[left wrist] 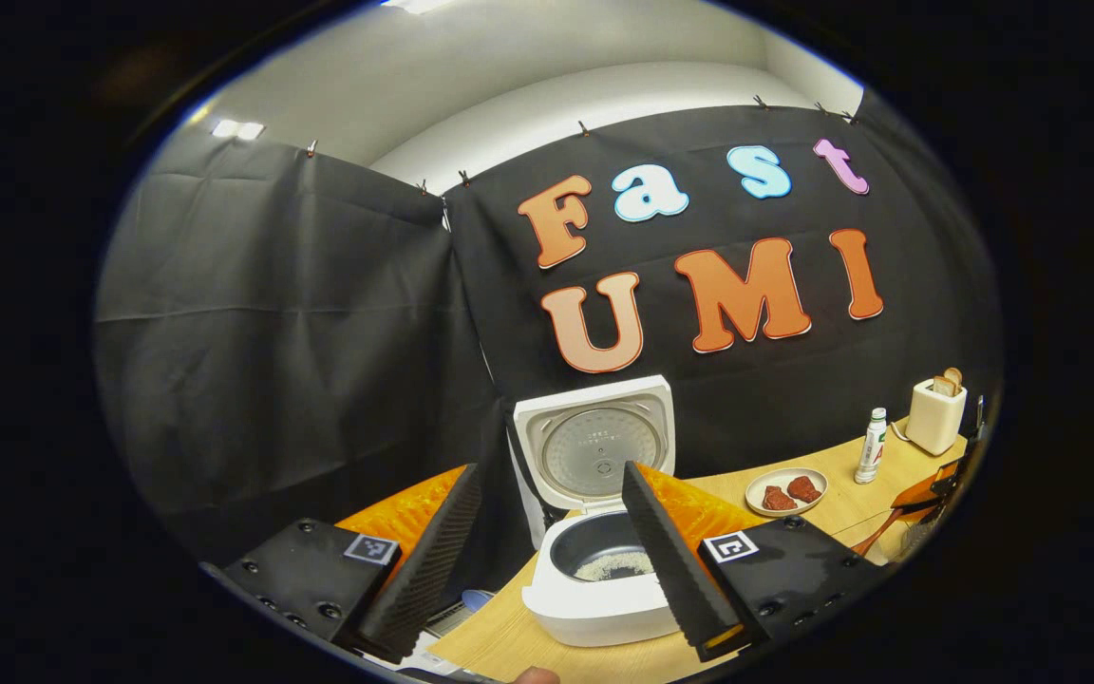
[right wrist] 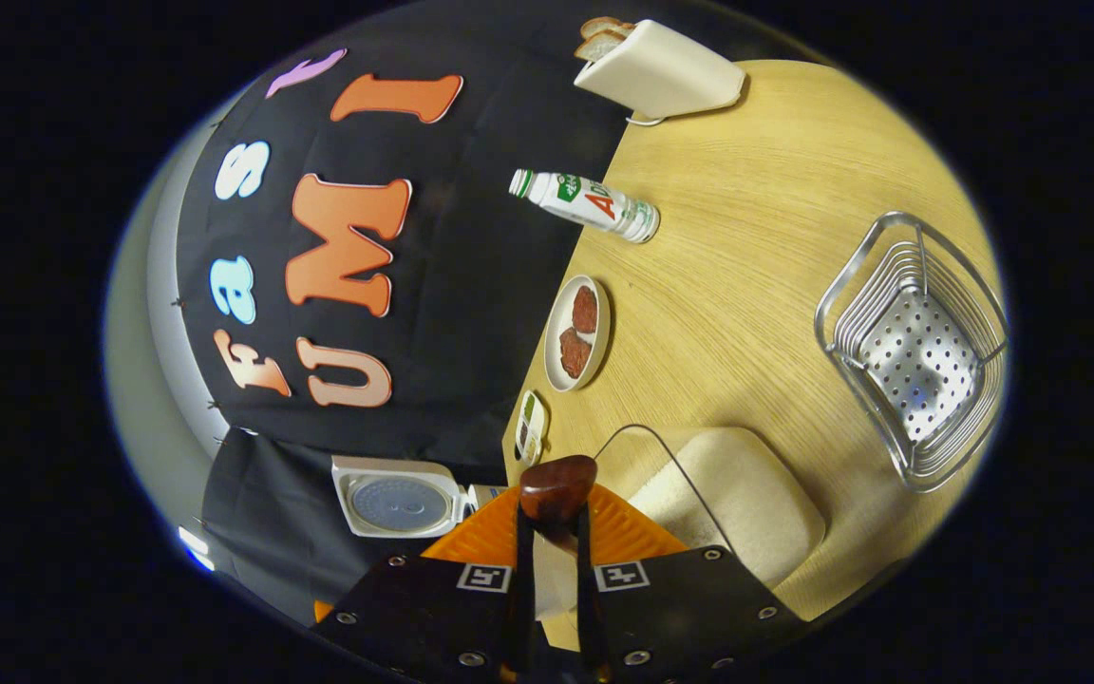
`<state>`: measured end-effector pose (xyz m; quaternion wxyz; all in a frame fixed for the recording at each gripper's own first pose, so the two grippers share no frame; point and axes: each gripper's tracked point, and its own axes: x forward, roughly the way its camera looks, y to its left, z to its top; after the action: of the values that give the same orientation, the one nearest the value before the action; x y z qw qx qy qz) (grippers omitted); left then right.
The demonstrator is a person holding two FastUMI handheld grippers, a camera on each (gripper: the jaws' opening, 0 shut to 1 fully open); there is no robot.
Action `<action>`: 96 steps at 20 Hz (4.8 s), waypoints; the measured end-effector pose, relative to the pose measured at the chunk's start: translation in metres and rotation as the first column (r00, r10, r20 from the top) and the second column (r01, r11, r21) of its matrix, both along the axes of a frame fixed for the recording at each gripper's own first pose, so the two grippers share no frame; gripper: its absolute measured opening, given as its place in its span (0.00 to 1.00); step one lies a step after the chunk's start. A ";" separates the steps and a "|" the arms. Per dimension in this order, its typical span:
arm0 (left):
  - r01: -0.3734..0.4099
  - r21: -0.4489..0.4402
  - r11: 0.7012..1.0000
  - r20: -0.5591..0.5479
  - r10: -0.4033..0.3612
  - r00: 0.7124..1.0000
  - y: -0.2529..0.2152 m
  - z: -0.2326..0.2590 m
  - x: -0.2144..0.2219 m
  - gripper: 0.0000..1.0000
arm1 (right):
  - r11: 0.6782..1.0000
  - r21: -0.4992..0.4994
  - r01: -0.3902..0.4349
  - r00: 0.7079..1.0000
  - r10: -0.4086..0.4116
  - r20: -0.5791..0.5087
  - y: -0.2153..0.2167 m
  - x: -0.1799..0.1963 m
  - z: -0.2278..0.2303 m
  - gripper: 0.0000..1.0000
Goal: Close the left gripper, press the button to open the rice cooker; take a wooden spoon from the chopstick holder with the right hand, scoop a spoonful of rice and pour it into the rice cooker, then put the wooden spoon back into the chopstick holder.
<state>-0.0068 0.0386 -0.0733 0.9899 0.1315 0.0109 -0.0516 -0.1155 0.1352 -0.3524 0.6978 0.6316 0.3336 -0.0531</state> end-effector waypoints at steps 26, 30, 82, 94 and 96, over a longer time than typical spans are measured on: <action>-0.039 -0.090 0.995 -0.045 0.036 0.998 0.021 -0.011 0.010 1.00 | 0.906 0.418 0.070 0.980 -0.140 0.138 0.071 0.128 0.143 0.18; -0.083 -0.102 0.991 -0.066 0.077 0.995 0.051 -0.021 0.014 1.00 | 0.932 0.363 0.006 0.985 -0.068 0.158 0.135 0.162 0.149 0.17; -0.285 -0.103 0.953 -0.143 0.270 0.952 0.145 -0.064 -0.009 1.00 | 0.439 -0.899 0.005 0.290 0.859 0.421 0.359 0.174 0.255 0.17; -0.275 -0.144 0.951 -0.153 0.254 0.955 0.114 -0.060 -0.017 1.00 | 0.490 -0.871 -0.021 0.351 0.820 0.452 0.294 0.154 0.269 0.17; -0.270 -0.139 0.953 -0.151 0.249 0.957 0.101 -0.059 -0.016 0.98 | 0.517 -0.855 -0.029 0.379 0.797 0.470 0.270 0.146 0.275 0.17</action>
<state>-0.0231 0.1400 -0.1323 0.9925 0.0462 0.0893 0.0697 0.0309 0.4056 -0.0775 0.9357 0.1104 0.0661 0.3285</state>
